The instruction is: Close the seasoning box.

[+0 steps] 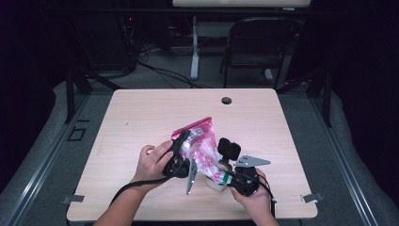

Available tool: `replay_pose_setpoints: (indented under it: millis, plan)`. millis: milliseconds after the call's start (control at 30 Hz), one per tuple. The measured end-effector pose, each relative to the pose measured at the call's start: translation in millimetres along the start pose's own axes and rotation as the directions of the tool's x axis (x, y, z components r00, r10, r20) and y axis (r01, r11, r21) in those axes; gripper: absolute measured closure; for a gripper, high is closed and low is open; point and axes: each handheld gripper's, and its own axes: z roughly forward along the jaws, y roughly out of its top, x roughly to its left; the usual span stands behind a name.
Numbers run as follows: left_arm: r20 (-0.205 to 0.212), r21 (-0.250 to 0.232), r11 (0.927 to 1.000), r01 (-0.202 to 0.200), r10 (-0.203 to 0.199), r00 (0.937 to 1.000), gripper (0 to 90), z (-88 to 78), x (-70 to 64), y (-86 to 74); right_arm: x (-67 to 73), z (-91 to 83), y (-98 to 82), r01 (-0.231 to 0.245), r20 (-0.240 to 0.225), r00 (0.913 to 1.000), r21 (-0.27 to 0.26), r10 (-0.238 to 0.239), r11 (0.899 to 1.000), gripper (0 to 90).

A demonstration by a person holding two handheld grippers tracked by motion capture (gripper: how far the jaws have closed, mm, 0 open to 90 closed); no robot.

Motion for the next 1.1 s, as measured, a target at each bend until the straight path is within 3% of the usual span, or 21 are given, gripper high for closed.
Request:
replay_pose_setpoints:
  millis: [33, 233, 267, 333, 367, 400, 433, 467, 500, 533, 567, 600, 633, 667, 733, 767, 800, 1100]
  plan:
    - [0.0, -0.001, 1.0, 0.001, -0.001, 1.0, 66.4, 0.0, 0.0, -0.2, 1.0, -1.6, 0.7, 0.004, 0.037, 0.9993, 0.023, -0.005, 1.0, 90.0]
    - [-0.004, -0.006, 1.0, -0.003, 0.003, 1.0, 66.4, -0.2, 0.7, -0.2, 1.3, -1.5, 0.8, 0.004, 0.036, 0.9993, 0.022, -0.005, 1.0, 90.0]
    - [-0.001, -0.003, 1.0, 0.002, -0.002, 1.0, 66.4, -0.4, 0.4, -0.4, 0.0, 0.2, 0.0, 0.0, -0.01, 0.9999, -0.005, 0.0, 1.0, 90.0]
    - [-0.004, -0.004, 1.0, -0.001, 0.001, 1.0, 66.4, -0.4, 0.6, -0.3, 0.2, 0.1, 0.1, 0.0, -0.005, 1.0, -0.002, 0.0, 1.0, 90.0]
    - [-0.001, -0.004, 1.0, 0.003, -0.003, 1.0, 66.4, -0.4, 0.4, -0.4, 1.4, -1.4, 0.8, 0.004, 0.036, 0.9994, 0.022, -0.005, 1.0, 90.0]
    - [-0.002, -0.004, 1.0, 0.003, -0.003, 1.0, 66.4, -0.4, 0.5, -0.4, 0.2, 0.3, 0.0, 0.0, -0.007, 1.0, -0.004, 0.0, 1.0, 90.0]
    - [-0.002, -0.004, 1.0, 0.002, -0.002, 1.0, 66.4, -0.4, 0.6, -0.4, 1.3, -1.4, 0.8, 0.004, 0.035, 0.9994, 0.02, -0.005, 1.0, 90.0]
    - [-0.003, -0.005, 1.0, 0.003, -0.003, 1.0, 66.4, -0.4, 0.6, -0.4, 1.3, -1.5, 0.8, 0.005, 0.035, 0.9994, 0.021, -0.005, 1.0, 90.0]
    - [-0.003, -0.005, 1.0, 0.002, -0.002, 1.0, 66.4, -0.5, 0.6, -0.3, 1.3, -1.5, 0.8, 0.005, 0.035, 0.9994, 0.021, -0.005, 1.0, 90.0]
    - [-0.002, -0.004, 1.0, 0.002, -0.002, 1.0, 66.4, -0.5, 0.5, -0.3, 0.2, 0.1, 0.1, 0.001, -0.002, 1.0, -0.004, -0.001, 1.0, 90.0]
    - [-0.003, -0.003, 1.0, -0.001, 0.001, 1.0, 66.4, -0.6, 0.6, -0.2, 0.0, 0.8, -0.2, -0.001, -0.008, 1.0, -0.014, 0.001, 1.0, 90.0]
    - [-0.003, -0.003, 1.0, -0.001, 0.001, 1.0, 66.4, -0.6, 0.5, -0.1, 1.1, -1.5, 0.7, 0.004, 0.036, 0.9993, 0.021, -0.005, 1.0, 90.0]
    - [-0.003, -0.002, 1.0, -0.002, 0.002, 1.0, 66.4, -0.6, 0.6, -0.1, -0.1, 1.0, -0.3, -0.001, -0.007, 1.0, -0.016, 0.001, 1.0, 90.0]
    - [-0.002, -0.003, 1.0, 0.002, -0.002, 1.0, 66.4, -0.5, 0.4, -0.2, 1.1, -1.4, 0.7, 0.004, 0.036, 0.9993, 0.019, -0.004, 1.0, 90.0]
    - [-0.006, -0.008, 1.0, -0.002, 0.002, 1.0, 66.4, -0.2, 0.8, -0.4, 1.0, -1.6, 0.8, 0.005, 0.037, 0.9993, 0.021, -0.005, 1.0, 90.0]
    - [-0.004, -0.006, 1.0, 0.001, -0.001, 1.0, 66.4, -0.2, 0.7, -0.6, -0.2, 0.7, -0.1, -0.001, -0.005, 1.0, -0.016, 0.001, 1.0, 90.0]
    - [-0.002, -0.005, 1.0, 0.0, 0.0, 1.0, 66.4, -0.1, 0.8, -0.7, 1.1, -1.4, 0.7, 0.001, 0.037, 0.9993, 0.014, -0.001, 1.0, 90.0]
    - [0.008, 0.002, 0.9999, 0.014, -0.014, 0.9999, 66.7, 1.7, -0.6, -4.2, 0.7, 0.1, 1.4, 0.0, 0.038, 0.9993, 0.021, 0.0, 1.0, 90.0]
